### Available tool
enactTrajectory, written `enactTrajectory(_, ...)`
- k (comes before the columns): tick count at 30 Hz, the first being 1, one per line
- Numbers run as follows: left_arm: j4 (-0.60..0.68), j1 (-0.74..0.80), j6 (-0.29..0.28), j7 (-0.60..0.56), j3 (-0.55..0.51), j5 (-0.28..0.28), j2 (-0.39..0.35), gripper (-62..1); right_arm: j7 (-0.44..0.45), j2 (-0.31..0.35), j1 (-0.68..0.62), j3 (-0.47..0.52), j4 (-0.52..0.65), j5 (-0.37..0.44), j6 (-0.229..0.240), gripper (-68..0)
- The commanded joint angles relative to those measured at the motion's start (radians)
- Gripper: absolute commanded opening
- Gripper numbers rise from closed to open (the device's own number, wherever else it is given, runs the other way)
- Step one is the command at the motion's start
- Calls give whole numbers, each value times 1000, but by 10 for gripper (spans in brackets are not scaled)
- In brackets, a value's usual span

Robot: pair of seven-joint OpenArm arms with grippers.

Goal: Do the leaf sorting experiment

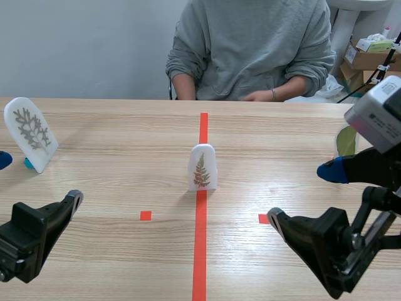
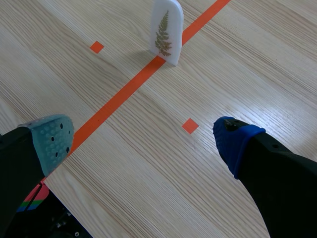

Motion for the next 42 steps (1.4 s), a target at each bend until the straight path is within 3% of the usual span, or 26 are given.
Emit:
enactTrajectory(1, 10, 0, -5, -6, -1, 0, 5, 14, 11, 5, 9, 4, 0, 2, 0, -97)
enactTrajectory(7, -18, -25, -53, -15, 16, 0, 3, 14, 11, 5, 9, 4, 0, -2, 0, -97)
enactTrajectory(12, -152, -135, -108, -15, 79, -8, -34, 14, 11, 5, 9, 4, 0, -30, 0, -97)
enactTrajectory(17, -335, -314, -143, -28, 209, -9, -88, 14, 11, 5, 9, 4, 0, -68, 0, -97)
enactTrajectory(23, -554, -587, -149, -39, 416, -38, -97, 14, 11, 5, 9, 4, 0, -68, 0, -97)
enactTrajectory(30, -831, -879, -148, -38, 619, -53, -13, 14, 11, 5, 9, 4, 0, -72, 0, -97)
enactTrajectory(36, -1044, -1033, -148, -54, 706, -50, 99, 14, 12, 5, 9, 4, 0, -95, 0, -97)
enactTrajectory(39, -1125, -1080, -148, -71, 726, -23, 150, 14, 12, 5, 9, 4, 0, -95, 0, -97)
enactTrajectory(42, -1185, -1118, -148, -75, 735, 44, 200, 14, 12, 5, 9, 4, 0, -95, 0, -97)
